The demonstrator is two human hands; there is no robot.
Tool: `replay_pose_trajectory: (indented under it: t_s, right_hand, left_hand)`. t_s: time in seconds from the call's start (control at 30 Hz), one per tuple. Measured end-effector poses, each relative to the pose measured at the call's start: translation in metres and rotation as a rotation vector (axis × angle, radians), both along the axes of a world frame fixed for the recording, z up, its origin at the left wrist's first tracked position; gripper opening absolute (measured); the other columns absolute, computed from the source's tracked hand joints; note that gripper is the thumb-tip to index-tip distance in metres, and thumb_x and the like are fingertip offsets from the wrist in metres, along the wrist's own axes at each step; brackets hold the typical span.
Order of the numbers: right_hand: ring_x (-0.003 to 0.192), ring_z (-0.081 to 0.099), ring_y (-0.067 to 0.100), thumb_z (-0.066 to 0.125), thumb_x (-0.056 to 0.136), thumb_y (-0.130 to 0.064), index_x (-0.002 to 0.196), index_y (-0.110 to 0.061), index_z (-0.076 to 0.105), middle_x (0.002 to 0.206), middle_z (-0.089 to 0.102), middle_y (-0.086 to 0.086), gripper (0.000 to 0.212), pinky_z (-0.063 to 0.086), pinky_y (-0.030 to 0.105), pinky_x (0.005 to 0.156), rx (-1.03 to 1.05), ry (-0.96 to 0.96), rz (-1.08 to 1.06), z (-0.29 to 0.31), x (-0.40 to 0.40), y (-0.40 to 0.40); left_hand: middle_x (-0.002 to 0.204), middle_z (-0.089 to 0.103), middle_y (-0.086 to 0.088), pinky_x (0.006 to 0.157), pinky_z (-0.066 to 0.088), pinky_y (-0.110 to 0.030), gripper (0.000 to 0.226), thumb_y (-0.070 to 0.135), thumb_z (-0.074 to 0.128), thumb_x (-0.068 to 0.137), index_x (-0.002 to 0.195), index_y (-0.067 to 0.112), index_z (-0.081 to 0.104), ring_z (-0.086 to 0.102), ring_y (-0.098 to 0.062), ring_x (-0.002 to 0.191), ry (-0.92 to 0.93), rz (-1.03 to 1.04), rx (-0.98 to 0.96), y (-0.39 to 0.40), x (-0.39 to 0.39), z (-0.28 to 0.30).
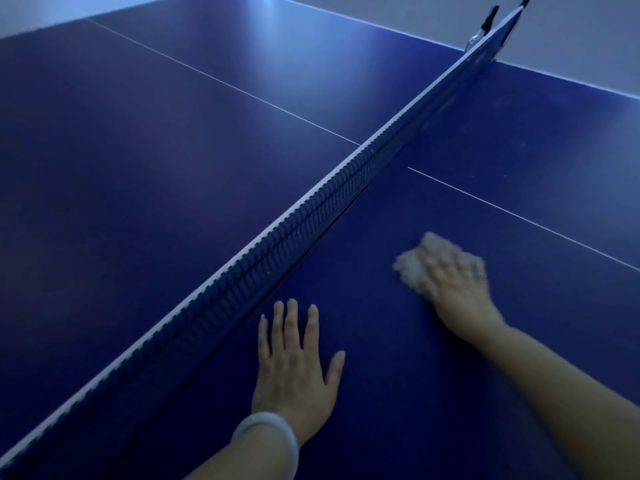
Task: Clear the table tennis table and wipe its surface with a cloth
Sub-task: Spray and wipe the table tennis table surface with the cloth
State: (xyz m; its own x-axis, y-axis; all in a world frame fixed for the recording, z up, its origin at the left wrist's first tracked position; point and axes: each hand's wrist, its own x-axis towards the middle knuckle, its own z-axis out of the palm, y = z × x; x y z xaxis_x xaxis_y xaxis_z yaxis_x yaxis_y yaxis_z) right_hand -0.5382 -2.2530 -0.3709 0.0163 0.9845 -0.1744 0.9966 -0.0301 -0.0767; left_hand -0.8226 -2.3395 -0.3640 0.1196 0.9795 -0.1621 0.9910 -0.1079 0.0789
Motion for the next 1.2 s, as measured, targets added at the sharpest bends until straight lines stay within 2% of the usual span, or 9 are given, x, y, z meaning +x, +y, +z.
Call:
replay_pose_trajectory:
  t_s: [0.1, 0.23, 0.43, 0.57, 0.7, 0.83, 0.93, 1.0, 1.2]
  right_hand:
    - [0.150, -0.011, 0.029, 0.015, 0.102, -0.043, 0.155, -0.035, -0.005, 0.161, -0.022, -0.011, 0.057, -0.005, 0.062, 0.116, -0.027, 0.065, -0.399, 0.008, 0.042, 0.034]
    - [0.149, -0.013, 0.029, 0.011, 0.102, -0.045, 0.155, -0.035, -0.002, 0.162, -0.018, -0.009, 0.056, -0.011, 0.062, 0.115, -0.074, 0.112, -0.496, 0.011, 0.026, 0.100]
    - [0.149, -0.015, 0.033, 0.017, 0.102, -0.050, 0.154, -0.040, -0.002, 0.161, -0.017, -0.013, 0.056, -0.012, 0.066, 0.112, -0.108, 0.134, -0.246, 0.017, -0.030, 0.171]
    - [0.146, -0.017, 0.041, 0.021, 0.103, -0.044, 0.154, -0.035, -0.010, 0.161, -0.021, -0.009, 0.060, -0.007, 0.072, 0.110, -0.094, 0.029, 0.089, 0.014, -0.092, 0.132]
    - [0.148, -0.019, 0.030, 0.015, 0.102, -0.050, 0.153, -0.038, -0.009, 0.161, -0.019, -0.010, 0.058, -0.014, 0.062, 0.114, -0.039, 0.118, 0.397, 0.005, -0.111, 0.068]
    - [0.147, -0.008, 0.043, 0.028, 0.104, -0.034, 0.155, -0.033, 0.000, 0.163, -0.015, -0.001, 0.059, 0.003, 0.072, 0.110, -0.004, 0.025, -0.051, 0.007, -0.016, 0.069]
    - [0.148, -0.011, 0.037, 0.017, 0.103, -0.039, 0.156, -0.033, -0.001, 0.163, -0.016, -0.004, 0.056, -0.002, 0.069, 0.112, 0.014, 0.139, -0.605, 0.013, 0.042, 0.040]
    - [0.149, -0.012, 0.035, 0.012, 0.103, -0.043, 0.156, -0.031, -0.002, 0.163, -0.014, -0.002, 0.056, -0.006, 0.068, 0.112, 0.020, 0.135, -0.725, 0.013, 0.031, 0.014]
    - [0.149, -0.018, 0.029, 0.010, 0.100, -0.048, 0.154, -0.035, -0.007, 0.161, -0.018, -0.009, 0.057, -0.016, 0.060, 0.114, 0.094, 0.047, -0.045, -0.005, -0.088, -0.061]
  left_hand:
    - [0.152, 0.036, -0.021, 0.110, 0.022, -0.054, 0.075, 0.060, 0.024, 0.092, 0.146, 0.010, 0.041, 0.030, -0.037, 0.143, -0.040, -0.020, 0.016, -0.001, 0.000, 0.004]
    - [0.147, 0.043, -0.022, 0.106, 0.024, -0.055, 0.073, 0.058, 0.029, 0.090, 0.142, 0.009, 0.048, 0.037, -0.038, 0.139, -0.022, -0.030, 0.067, 0.000, -0.002, 0.003]
    - [0.147, 0.043, -0.020, 0.106, 0.024, -0.054, 0.074, 0.060, 0.033, 0.089, 0.142, 0.010, 0.048, 0.038, -0.037, 0.139, -0.021, -0.022, 0.064, 0.001, -0.002, 0.001]
    - [0.147, 0.044, -0.020, 0.106, 0.025, -0.055, 0.075, 0.060, 0.032, 0.088, 0.141, 0.010, 0.049, 0.039, -0.037, 0.138, -0.015, -0.017, 0.060, 0.001, -0.001, 0.002]
    - [0.146, 0.045, -0.019, 0.106, 0.024, -0.053, 0.075, 0.061, 0.029, 0.088, 0.140, 0.011, 0.051, 0.040, -0.036, 0.137, -0.002, -0.024, 0.050, 0.002, -0.001, 0.003]
    - [0.149, 0.040, -0.020, 0.109, 0.020, -0.053, 0.076, 0.061, 0.024, 0.091, 0.144, 0.011, 0.046, 0.035, -0.036, 0.141, -0.029, -0.027, 0.047, 0.001, 0.000, 0.000]
    - [0.161, 0.011, -0.016, 0.119, 0.003, -0.050, 0.082, 0.066, 0.005, 0.090, 0.154, 0.017, 0.017, 0.003, -0.030, 0.150, -0.028, -0.021, 0.021, 0.001, 0.000, -0.003]
    - [0.162, -0.004, -0.013, 0.120, -0.007, -0.050, 0.084, 0.067, -0.007, 0.086, 0.155, 0.020, -0.001, -0.014, -0.028, 0.149, -0.006, -0.024, 0.031, 0.001, -0.001, -0.008]
    - [0.163, -0.002, -0.013, 0.120, -0.008, -0.048, 0.086, 0.067, -0.012, 0.086, 0.155, 0.020, 0.001, -0.010, -0.028, 0.149, 0.002, -0.019, 0.073, 0.000, 0.000, -0.008]
